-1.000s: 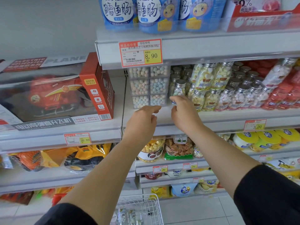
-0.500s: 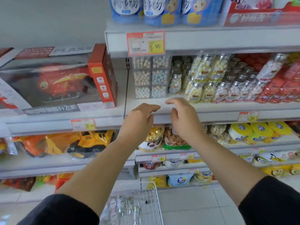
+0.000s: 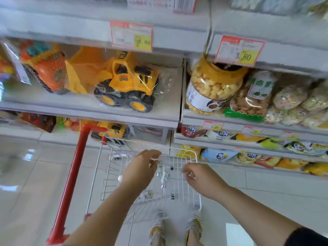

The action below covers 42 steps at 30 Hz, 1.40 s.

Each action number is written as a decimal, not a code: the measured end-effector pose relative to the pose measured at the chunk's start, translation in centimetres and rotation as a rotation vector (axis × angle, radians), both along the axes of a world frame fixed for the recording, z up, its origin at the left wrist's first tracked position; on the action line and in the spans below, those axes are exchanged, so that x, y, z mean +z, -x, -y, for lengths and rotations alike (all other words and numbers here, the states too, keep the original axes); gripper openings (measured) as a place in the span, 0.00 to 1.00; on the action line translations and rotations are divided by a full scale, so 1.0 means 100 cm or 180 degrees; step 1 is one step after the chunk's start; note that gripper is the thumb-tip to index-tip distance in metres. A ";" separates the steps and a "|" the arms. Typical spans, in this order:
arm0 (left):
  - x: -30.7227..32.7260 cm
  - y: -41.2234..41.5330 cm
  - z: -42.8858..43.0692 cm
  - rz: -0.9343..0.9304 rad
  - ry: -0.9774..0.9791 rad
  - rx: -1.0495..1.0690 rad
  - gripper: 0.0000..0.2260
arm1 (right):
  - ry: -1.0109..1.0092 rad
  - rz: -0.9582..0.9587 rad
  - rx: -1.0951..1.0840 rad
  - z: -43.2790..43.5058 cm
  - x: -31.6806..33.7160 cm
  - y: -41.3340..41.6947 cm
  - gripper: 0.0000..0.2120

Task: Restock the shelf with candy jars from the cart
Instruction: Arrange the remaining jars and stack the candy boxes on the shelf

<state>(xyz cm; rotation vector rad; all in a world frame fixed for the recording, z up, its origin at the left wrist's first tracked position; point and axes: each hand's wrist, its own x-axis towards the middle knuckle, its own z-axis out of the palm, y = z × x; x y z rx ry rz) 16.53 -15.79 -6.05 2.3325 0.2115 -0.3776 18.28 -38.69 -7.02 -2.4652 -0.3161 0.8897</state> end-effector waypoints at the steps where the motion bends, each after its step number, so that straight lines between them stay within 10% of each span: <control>1: -0.026 0.010 -0.007 -0.0186 0.0018 0.0111 0.14 | 0.0096 -0.0156 0.0117 -0.005 -0.025 0.003 0.11; 9: -0.204 0.062 -0.019 -0.1566 0.0076 0.0594 0.22 | 0.0944 -0.0366 0.1620 -0.047 -0.215 0.002 0.20; 19: -0.297 0.017 -0.010 -0.1133 -0.0372 0.0556 0.32 | 0.1489 0.0437 0.2704 -0.064 -0.305 -0.010 0.24; 42: -0.333 -0.035 0.065 -0.1451 -0.0915 -0.0030 0.30 | 0.2119 -0.0177 0.2023 -0.057 -0.219 -0.062 0.22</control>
